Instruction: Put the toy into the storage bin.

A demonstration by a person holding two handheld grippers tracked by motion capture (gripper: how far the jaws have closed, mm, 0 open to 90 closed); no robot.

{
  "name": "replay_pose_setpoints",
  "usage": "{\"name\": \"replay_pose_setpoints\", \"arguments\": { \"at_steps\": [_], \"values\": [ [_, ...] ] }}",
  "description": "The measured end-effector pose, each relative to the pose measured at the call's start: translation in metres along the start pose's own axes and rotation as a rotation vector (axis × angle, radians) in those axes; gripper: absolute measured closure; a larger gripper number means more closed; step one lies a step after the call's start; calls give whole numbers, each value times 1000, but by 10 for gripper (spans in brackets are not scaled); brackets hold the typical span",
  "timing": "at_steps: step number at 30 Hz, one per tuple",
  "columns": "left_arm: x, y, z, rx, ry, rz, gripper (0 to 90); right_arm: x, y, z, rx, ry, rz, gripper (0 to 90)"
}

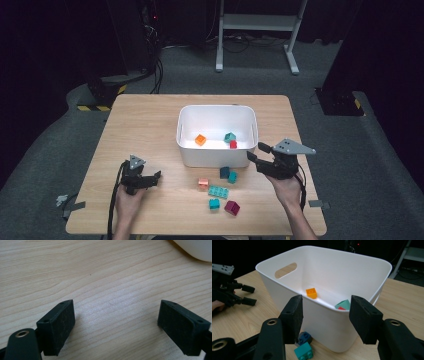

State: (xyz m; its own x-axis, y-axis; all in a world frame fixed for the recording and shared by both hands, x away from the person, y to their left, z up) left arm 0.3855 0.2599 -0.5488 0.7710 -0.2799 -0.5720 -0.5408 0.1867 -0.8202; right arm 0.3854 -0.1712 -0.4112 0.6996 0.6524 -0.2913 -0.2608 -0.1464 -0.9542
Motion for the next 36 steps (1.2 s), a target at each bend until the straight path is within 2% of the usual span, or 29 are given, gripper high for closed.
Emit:
{"name": "replay_pose_setpoints", "arguments": {
  "at_steps": [7,13,19,27,33,36],
  "values": [
    [0,0,0,-1,0,-1,144,2,24,2,34,-10,28,447],
    [0,0,0,0,0,-1,144,7,42,4,41,-9,48,448],
    [0,0,0,0,0,-1,144,19,60,11,19,-13,90,448],
    [0,0,0,0,-1,-1,144,34,79,16,44,-46,143,445],
    [0,0,0,0,-1,-1,144,47,90,18,32,-76,182,437],
    [0,0,0,0,-1,-1,144,52,94,18,43,-83,191,433]
  ]
}}
Point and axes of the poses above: each handheld gripper's, and its own axes: x roughly forward along the jaws, y roughly out of its underside, z roughly to its left, the point moved 3 cm from there along x, roughly forward along the jaws, and after that the axes turned 8 degrees about -z, right-handed, at the moved point
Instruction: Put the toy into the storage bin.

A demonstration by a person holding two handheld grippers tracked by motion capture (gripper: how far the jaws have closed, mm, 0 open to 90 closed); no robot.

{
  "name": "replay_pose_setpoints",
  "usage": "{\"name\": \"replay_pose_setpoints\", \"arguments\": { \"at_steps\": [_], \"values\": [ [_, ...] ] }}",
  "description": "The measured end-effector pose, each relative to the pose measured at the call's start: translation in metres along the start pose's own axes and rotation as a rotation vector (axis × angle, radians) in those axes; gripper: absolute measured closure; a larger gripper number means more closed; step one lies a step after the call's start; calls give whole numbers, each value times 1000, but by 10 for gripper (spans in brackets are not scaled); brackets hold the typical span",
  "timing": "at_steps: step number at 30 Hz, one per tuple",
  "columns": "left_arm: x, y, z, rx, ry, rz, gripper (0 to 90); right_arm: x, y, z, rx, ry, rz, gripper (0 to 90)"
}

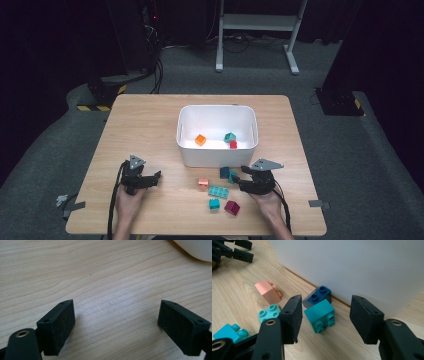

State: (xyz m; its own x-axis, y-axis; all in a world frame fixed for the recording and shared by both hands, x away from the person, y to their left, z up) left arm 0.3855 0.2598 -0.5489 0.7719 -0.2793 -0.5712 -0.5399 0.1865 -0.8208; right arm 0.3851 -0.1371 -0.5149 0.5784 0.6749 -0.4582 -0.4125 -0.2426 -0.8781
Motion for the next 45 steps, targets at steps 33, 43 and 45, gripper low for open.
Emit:
{"name": "replay_pose_setpoints", "arguments": {
  "at_steps": [33,43,45],
  "values": [
    [0,0,0,-1,0,0,144,27,15,7,-60,9,91,517],
    [0,0,0,0,0,0,144,25,14,7,-73,19,85,541],
    [0,0,0,0,0,0,144,25,14,7,-69,19,85,542]
  ]
}}
Point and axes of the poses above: each handheld gripper's, and its own axes: x roughly forward along the jaws, y roughly out of its underside, z roughly to its left, the point moved 3 cm from there along x, roughly forward along the jaws, and after that the axes turned 8 degrees about -z, right-handed, at the moved point
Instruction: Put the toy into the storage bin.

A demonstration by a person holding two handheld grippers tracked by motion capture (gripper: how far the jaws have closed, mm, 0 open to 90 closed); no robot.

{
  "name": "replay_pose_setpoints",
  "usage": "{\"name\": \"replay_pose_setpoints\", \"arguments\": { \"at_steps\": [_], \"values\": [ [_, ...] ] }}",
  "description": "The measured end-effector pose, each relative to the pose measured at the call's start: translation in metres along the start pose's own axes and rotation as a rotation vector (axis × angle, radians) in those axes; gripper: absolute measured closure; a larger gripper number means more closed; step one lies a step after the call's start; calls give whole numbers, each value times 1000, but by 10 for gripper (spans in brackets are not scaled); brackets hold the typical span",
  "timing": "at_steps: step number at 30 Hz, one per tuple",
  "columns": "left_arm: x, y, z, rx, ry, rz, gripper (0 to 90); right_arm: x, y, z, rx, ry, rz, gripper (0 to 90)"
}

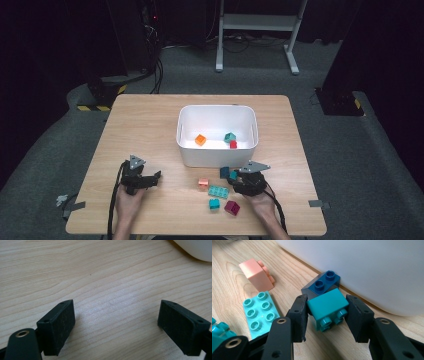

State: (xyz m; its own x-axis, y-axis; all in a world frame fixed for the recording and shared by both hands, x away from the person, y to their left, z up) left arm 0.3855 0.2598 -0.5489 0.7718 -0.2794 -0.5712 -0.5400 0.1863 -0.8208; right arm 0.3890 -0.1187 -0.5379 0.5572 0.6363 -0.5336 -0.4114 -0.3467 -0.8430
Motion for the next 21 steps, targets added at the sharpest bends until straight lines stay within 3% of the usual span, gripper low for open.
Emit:
{"name": "replay_pose_setpoints", "arguments": {
  "at_steps": [9,21],
  "values": [
    [0,0,0,0,0,0,144,-2,0,1,-14,8,-3,544],
    [0,0,0,0,0,0,144,-17,-5,0,-15,11,-41,545]
  ]
}}
Point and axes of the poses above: each handheld gripper's, and its own axes: x roughly forward along the jaws, y roughly out of its underside, z roughly to its left, the point moved 3 cm from there along x, roughly forward along the jaws, and after that the axes turned 8 degrees about -z, right-handed, at the moved point
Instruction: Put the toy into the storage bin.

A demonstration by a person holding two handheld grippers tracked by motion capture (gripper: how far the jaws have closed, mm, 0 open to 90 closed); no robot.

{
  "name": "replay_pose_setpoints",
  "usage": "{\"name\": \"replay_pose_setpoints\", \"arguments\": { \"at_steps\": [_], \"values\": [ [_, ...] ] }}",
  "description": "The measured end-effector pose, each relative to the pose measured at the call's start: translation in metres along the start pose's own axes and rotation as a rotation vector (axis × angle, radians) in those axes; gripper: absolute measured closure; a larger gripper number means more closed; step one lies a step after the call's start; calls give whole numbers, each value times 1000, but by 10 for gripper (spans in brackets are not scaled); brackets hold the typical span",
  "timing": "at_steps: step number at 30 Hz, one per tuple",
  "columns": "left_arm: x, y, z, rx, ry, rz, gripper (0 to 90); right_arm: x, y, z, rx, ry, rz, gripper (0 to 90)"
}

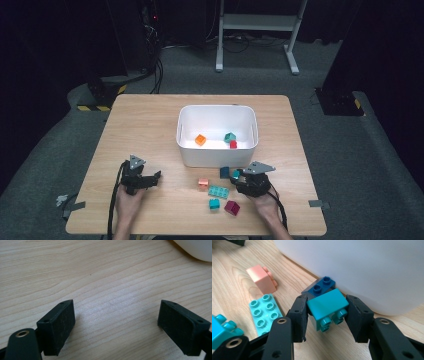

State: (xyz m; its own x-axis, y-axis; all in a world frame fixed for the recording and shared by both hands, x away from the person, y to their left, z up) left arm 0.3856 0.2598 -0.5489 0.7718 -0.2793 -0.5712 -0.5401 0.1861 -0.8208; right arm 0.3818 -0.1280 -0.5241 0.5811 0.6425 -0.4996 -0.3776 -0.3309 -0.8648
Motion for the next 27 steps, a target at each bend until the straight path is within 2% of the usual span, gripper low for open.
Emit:
{"name": "replay_pose_setpoints", "arguments": {
  "at_steps": [6,16,27],
  "values": [
    [0,0,0,0,0,0,144,-13,-7,-4,10,-1,-19,545],
    [0,0,0,0,0,0,144,-34,-27,-9,16,-1,-68,545],
    [0,0,0,0,0,0,144,-51,-53,-10,23,-36,-117,545]
  ]
}}
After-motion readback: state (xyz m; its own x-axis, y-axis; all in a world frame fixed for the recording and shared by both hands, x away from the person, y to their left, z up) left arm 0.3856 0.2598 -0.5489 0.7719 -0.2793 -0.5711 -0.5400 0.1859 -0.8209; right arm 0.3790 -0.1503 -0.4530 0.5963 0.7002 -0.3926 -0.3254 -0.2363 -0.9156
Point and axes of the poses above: each handheld gripper's, and its own axes: x roughly forward along the jaws, y roughly out of its underside, z roughly to its left, the point moved 3 cm from there along x, roughly forward along the jaws, and after that the axes turned 8 degrees about -z, right-handed, at the moved point
